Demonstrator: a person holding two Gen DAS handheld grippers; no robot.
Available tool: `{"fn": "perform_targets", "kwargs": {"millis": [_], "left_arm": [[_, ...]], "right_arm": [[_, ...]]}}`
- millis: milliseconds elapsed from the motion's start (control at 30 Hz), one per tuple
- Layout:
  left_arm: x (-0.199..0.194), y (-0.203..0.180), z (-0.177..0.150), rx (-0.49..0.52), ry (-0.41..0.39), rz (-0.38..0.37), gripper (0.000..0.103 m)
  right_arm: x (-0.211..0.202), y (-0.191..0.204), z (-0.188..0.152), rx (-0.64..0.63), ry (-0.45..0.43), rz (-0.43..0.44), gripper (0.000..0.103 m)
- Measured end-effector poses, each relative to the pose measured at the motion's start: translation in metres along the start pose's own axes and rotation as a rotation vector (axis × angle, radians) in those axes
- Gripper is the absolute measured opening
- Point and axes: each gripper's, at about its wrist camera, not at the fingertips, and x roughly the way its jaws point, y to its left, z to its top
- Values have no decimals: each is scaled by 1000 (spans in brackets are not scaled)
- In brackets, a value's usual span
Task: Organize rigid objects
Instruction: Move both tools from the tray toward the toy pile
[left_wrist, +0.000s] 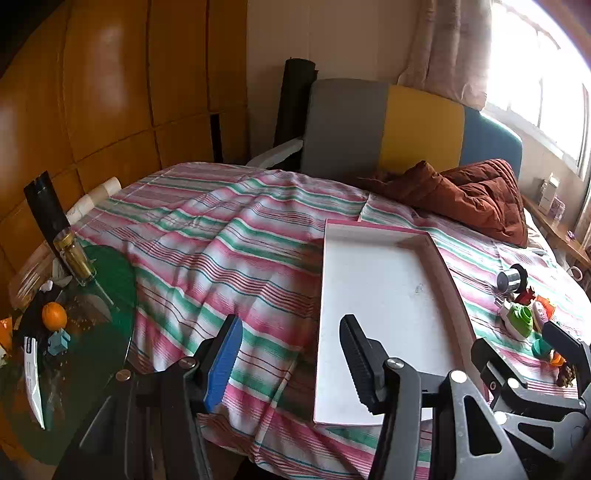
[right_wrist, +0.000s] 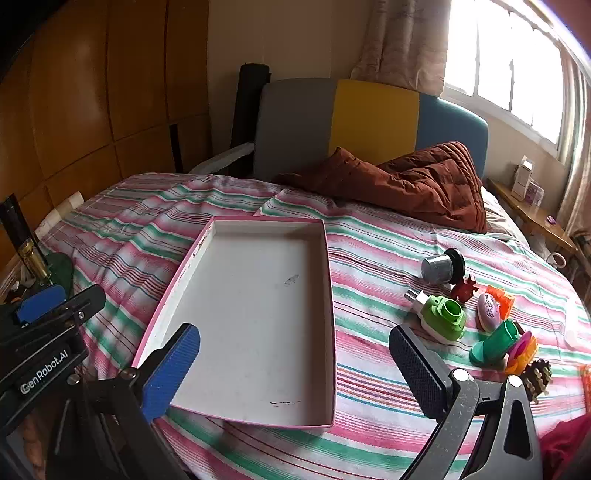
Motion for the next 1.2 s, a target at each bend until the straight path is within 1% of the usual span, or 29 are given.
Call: {"fn": "perform_targets", "kwargs": {"millis": [367, 633, 733, 1000, 1100, 1200], "left_arm": [[4, -8, 0, 27, 23, 2, 56], [9, -18, -2, 58, 47, -32, 56], [9, -23, -2, 83, 38, -31, 56], [12, -34, -1, 116, 41, -65, 56], [14, -38, -3, 130, 49, -102, 56], [15, -43, -1, 131, 57, -164, 56]], "right_arm": [[-4, -5, 3, -29, -22, -12, 103], [-1, -17, 5, -23, -22, -11, 103], [0, -24, 6, -15, -22, -10, 103], [4, -56, 11, 42, -15, -34, 103], [5, -73, 16, 65, -14, -42, 103], [3, -92, 21, 87, -24, -50, 103]]}}
